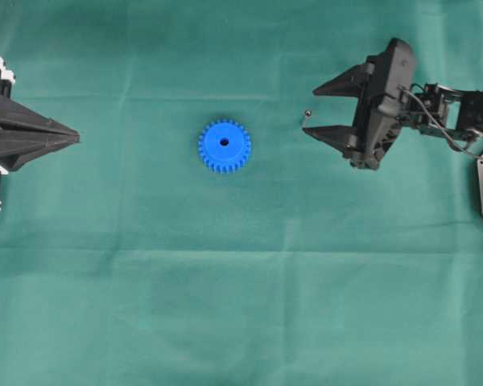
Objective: Insert the shaft placed at a random location into the center hole of the medium gear at another random location.
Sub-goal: 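Move the open right gripper over the silver shaft, then lower and close the right gripper on the silver shaft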
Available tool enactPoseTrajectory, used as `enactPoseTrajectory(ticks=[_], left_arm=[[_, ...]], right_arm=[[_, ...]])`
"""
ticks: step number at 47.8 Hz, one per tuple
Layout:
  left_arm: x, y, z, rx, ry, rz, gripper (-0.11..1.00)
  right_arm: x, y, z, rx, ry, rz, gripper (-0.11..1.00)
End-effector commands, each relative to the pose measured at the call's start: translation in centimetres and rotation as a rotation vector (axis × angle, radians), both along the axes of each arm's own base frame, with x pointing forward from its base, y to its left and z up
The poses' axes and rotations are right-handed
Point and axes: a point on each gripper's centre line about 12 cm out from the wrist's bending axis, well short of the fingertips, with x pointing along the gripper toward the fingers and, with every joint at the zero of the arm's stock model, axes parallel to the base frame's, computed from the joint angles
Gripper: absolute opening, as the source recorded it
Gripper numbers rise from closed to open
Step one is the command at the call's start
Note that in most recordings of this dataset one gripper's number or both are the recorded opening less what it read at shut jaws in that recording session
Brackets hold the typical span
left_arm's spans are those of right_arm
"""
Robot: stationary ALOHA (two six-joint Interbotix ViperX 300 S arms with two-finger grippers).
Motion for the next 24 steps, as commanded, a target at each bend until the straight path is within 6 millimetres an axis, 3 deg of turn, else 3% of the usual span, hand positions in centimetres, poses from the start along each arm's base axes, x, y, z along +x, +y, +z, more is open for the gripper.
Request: enactPoseTrajectory(ticks=[1,11,24], left_arm=[[0.3,0.0,0.6,0.001,-0.014,0.001,0.00],[0.3,0.0,0.6,0.003,-0.012,0.001,0.00],[0.3,0.0,0.5,0.002,-0.002,0.000,0.00]], right_arm=[[0.7,-0.4,0.2,-0.002,-0.035,-0.013,0.87],[0.8,-0.4,-0.9,0.007,-0.004,-0.013,0.87],[0.9,-0.5,-1.0,0.008,-0.002,-0.014,0.81]])
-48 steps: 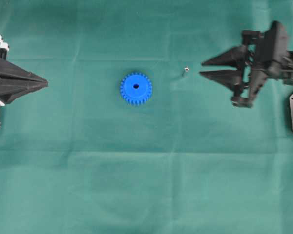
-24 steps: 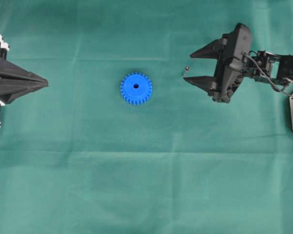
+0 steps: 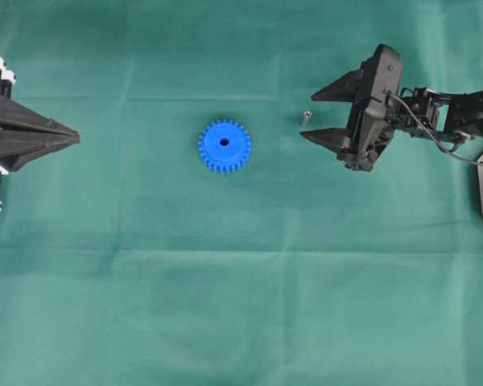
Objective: Insert the shaft placed at a random location into the center hole of the medium gear at another random location.
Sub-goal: 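Lower and close the right gripper on the silver shaft, then lift the shaft and carry it left toward the blue gear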
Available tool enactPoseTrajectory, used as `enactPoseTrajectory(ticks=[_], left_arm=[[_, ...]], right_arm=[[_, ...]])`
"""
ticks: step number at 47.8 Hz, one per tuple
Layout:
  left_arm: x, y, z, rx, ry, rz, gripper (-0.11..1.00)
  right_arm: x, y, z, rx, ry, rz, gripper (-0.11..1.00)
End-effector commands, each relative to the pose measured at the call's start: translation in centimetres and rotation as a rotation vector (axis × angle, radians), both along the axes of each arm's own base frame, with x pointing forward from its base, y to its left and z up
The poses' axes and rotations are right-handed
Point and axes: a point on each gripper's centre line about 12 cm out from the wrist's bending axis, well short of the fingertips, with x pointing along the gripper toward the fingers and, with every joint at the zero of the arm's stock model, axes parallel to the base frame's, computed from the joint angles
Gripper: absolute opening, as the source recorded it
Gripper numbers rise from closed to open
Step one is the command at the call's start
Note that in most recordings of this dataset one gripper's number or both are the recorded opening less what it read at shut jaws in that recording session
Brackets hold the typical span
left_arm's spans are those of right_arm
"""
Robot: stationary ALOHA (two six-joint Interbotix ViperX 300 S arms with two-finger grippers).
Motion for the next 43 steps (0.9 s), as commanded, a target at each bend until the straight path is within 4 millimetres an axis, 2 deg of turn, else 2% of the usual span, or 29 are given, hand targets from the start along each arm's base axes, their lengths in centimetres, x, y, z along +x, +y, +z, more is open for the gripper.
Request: enactPoseTrajectory(ticks=[1,6,12,15,31,35,43], left_arm=[[0.3,0.0,0.5,0.001,-0.009,0.001,0.00],[0.2,0.0,0.5,0.003,-0.009,-0.001,0.00],[0.2,0.0,0.5,0.001,-0.009,0.001,0.00],[0.2,0.0,0.6,0.000,-0.009,0.001,0.00],[0.2,0.0,0.5,0.000,-0.002,0.001,0.00],[0.2,0.0,0.5,0.000,-0.002,0.001,0.00],[0.2,0.0,0.5,-0.002,-0.002,0.001,0.00]], right_arm=[[0.7,-0.3,0.9,-0.002,-0.041,-0.010,0.79],[0.8,-0.3,0.6,0.006,-0.019,-0.011,0.63],[0.9,-0.4,0.3,0.015,0.010,-0.011,0.27],[0.9,-0.4,0.3,0.015,0.011,-0.011,0.14],[1.0,-0.4,0.7,0.014,-0.001,-0.011,0.13],[1.0,-0.4,1.6,0.011,-0.022,-0.013,0.13],[0.6,-0.2,4.7,0.006,-0.053,-0.011,0.13]])
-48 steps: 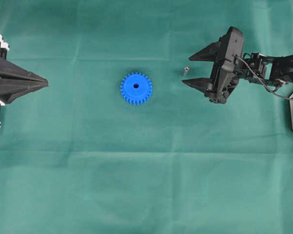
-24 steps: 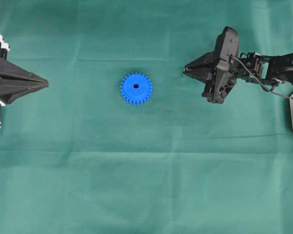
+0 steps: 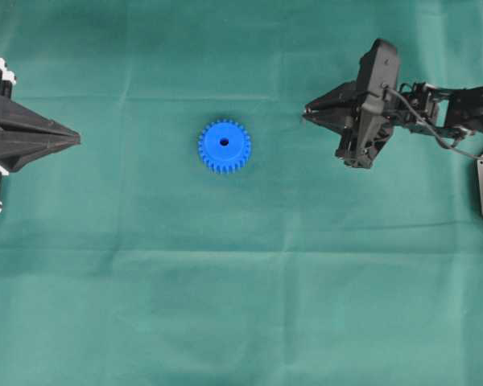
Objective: Insert the shaft placed at a random location into the center hole of the medium gear at another random location.
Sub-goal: 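Lift the shaft and carry it left toward the blue gear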
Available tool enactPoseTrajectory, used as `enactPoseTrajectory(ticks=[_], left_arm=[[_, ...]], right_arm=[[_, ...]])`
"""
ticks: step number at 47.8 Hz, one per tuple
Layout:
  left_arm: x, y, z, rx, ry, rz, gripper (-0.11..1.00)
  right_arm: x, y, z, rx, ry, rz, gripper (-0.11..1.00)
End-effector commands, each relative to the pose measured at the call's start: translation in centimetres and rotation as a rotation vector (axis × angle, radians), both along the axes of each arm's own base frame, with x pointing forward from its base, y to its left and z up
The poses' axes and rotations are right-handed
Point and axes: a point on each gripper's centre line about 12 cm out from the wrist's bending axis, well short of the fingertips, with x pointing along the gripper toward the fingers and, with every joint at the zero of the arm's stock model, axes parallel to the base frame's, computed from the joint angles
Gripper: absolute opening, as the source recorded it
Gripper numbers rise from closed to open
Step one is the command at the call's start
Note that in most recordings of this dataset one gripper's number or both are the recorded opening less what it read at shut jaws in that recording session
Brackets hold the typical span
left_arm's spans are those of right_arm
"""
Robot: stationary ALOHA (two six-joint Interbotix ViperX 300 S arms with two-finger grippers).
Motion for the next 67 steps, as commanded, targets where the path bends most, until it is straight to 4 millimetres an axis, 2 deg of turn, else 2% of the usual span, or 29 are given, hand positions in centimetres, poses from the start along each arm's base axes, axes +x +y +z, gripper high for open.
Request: enactPoseTrajectory(ticks=[1,7,11,17,24,30,51,60,67], left_arm=[[0.3,0.0,0.6,0.001,-0.012,0.001,0.00],[0.3,0.0,0.5,0.001,-0.011,0.001,0.00],[0.3,0.0,0.6,0.002,-0.011,0.001,0.00],[0.3,0.0,0.5,0.003,-0.008,0.001,0.00],[0.3,0.0,0.5,0.001,-0.008,0.001,0.00],[0.3,0.0,0.5,0.000,-0.008,0.001,0.00],[0.3,0.0,0.3,0.000,-0.003,0.001,0.00],[0.3,0.0,0.3,0.001,-0.002,0.001,0.00],[0.3,0.0,0.3,0.000,-0.002,0.001,0.00]], right_arm=[[0.3,-0.2,3.0,0.001,-0.064,-0.013,0.13],[-0.2,0.0,5.6,-0.004,-0.083,-0.010,0.13],[-0.5,0.1,6.4,-0.007,-0.094,-0.009,0.13],[-0.8,0.2,6.3,-0.006,-0.096,-0.010,0.13],[-0.2,0.2,6.2,-0.004,-0.090,-0.004,0.13],[1.2,0.4,6.3,-0.005,-0.102,0.012,0.13],[8.2,1.8,6.6,-0.009,-0.129,0.093,0.13],[10.6,2.0,6.5,-0.009,-0.136,0.110,0.13],[11.7,2.2,6.5,-0.011,-0.142,0.121,0.13]])
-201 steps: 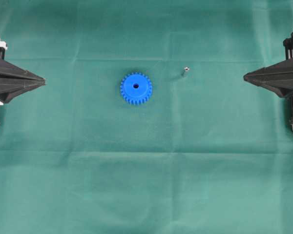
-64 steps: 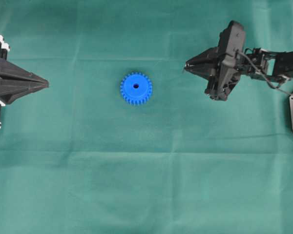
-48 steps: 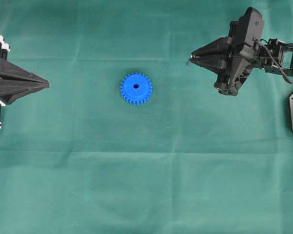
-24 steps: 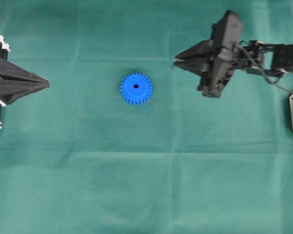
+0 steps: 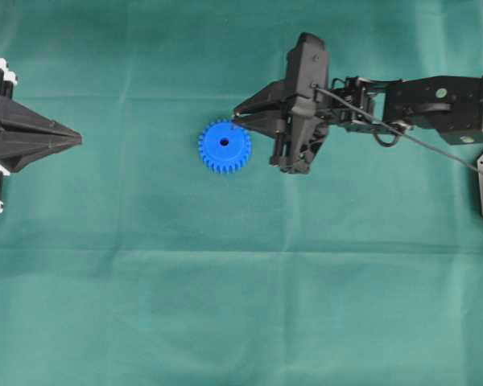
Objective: Insert the shaft placed at a random location into the center hole of the medium gear at another random location.
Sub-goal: 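Lift the shaft and carry it left toward the blue gear, then position the held shaft above the blue gear's center hole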
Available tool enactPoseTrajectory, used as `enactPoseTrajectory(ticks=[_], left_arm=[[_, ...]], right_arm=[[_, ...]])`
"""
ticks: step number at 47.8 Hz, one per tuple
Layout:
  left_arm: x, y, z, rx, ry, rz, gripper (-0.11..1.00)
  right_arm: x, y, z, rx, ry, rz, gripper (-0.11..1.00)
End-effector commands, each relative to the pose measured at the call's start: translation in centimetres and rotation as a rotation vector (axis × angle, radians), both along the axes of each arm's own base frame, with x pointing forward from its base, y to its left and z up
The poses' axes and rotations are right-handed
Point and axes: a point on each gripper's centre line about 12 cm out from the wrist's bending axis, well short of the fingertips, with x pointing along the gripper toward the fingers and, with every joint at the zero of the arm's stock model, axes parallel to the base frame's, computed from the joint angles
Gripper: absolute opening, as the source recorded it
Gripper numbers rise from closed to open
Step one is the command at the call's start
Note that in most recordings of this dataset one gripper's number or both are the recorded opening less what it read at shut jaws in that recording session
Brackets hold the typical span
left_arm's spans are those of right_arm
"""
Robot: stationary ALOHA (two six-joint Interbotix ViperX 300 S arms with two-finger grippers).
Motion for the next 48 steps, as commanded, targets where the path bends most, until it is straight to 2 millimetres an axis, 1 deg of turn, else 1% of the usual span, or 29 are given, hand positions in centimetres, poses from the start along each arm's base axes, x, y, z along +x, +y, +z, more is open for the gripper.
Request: enactPoseTrajectory(ticks=[1,5,16,23,29,34,38,48], left_arm=[[0.2,0.0,0.4,0.000,-0.008,0.001,0.00],[0.2,0.0,0.4,0.000,-0.008,0.001,0.00],[0.2,0.0,0.3,0.001,-0.006,0.001,0.00],[0.2,0.0,0.3,0.001,-0.005,0.001,0.00],[0.2,0.0,0.3,0.001,-0.005,0.001,0.00],[0.2,0.0,0.2,0.000,-0.003,0.001,0.00],[0.2,0.0,0.3,0.001,-0.005,0.001,0.00],[0.2,0.0,0.3,0.000,-0.005,0.001,0.00]], right_arm=[[1.3,0.0,1.9,0.006,-0.069,-0.002,0.13],[1.7,0.0,1.9,0.006,-0.071,-0.002,0.13],[1.6,0.0,1.3,0.007,-0.055,-0.002,0.13],[1.9,0.0,0.2,0.015,-0.033,-0.005,0.13],[2.0,-0.1,-1.4,0.030,-0.006,-0.016,0.13],[2.1,-0.2,-2.2,0.036,0.002,-0.022,0.13],[2.1,-0.2,-2.3,0.038,0.004,-0.023,0.13],[2.2,-0.2,-2.0,0.036,-0.009,-0.023,0.13]])
